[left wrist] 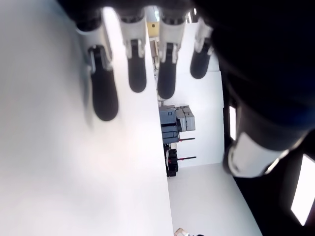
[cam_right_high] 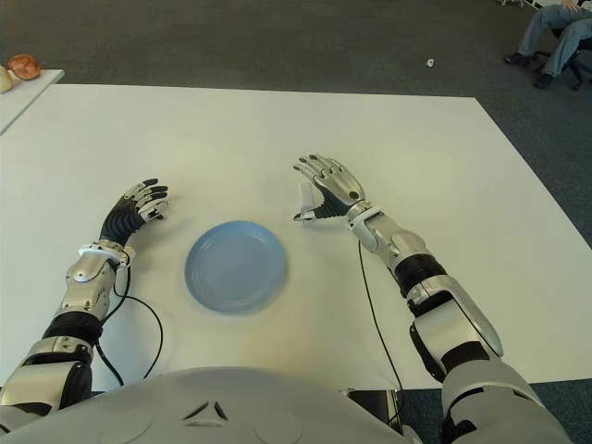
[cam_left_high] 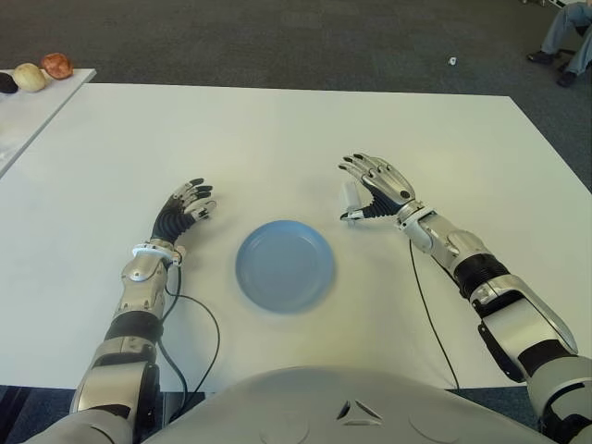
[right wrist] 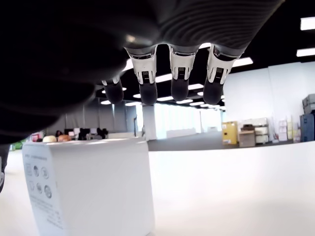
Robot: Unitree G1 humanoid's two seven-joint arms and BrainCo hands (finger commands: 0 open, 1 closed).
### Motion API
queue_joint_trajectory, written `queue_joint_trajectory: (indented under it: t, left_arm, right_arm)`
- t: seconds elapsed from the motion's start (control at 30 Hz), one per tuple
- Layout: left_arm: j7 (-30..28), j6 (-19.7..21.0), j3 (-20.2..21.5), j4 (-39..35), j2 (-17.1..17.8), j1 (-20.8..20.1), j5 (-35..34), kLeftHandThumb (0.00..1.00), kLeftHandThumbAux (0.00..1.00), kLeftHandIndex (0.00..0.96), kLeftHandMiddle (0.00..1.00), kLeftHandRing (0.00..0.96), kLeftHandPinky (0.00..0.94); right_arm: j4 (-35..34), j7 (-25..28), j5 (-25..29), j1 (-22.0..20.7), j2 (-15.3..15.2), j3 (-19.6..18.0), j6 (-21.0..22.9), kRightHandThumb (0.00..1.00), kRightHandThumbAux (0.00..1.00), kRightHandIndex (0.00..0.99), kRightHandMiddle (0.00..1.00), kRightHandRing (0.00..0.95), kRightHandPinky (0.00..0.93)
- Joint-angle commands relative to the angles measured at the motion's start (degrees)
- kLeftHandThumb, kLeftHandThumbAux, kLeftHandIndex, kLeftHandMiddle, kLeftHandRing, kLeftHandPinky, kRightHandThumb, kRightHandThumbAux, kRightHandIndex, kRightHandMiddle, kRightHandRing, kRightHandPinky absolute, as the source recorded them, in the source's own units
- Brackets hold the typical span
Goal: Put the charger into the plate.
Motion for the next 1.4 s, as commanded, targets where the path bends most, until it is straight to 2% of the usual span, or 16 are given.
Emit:
queue_joint_trajectory:
  t: [0.03,0.5,1.4]
  left_arm:
    - [-1.53,2.69,-0.12,1.54,-1.23,1.97,-0.32,0.079,0.705,0.162,0.243,0.208,0.185]
    - [-2.39,3.45,-0.07,-0.26,-1.09,2.94,-1.01,0.073,0.704,0.173,0.255,0.222,0.195]
    - [-2.32,4.46,-0.4,0.65,-0.1,2.5,-0.24,0.073,0.725,0.153,0.248,0.214,0.173]
  right_arm:
    - [1.11,1.26,-0.63,-1.1,1.08,1.39,-1.05,0.284,0.412,0.0,0.0,0.0,0.0]
    - [2.39,2.45,0.91,-0.27,3.21,1.11,-0.42,0.276,0.383,0.0,0.0,0.0,0.0]
    - [5.74,-1.33,0.73,1.16,3.2,0.85,-0.24,0.269,0.408,0.0,0.0,0.0,0.006]
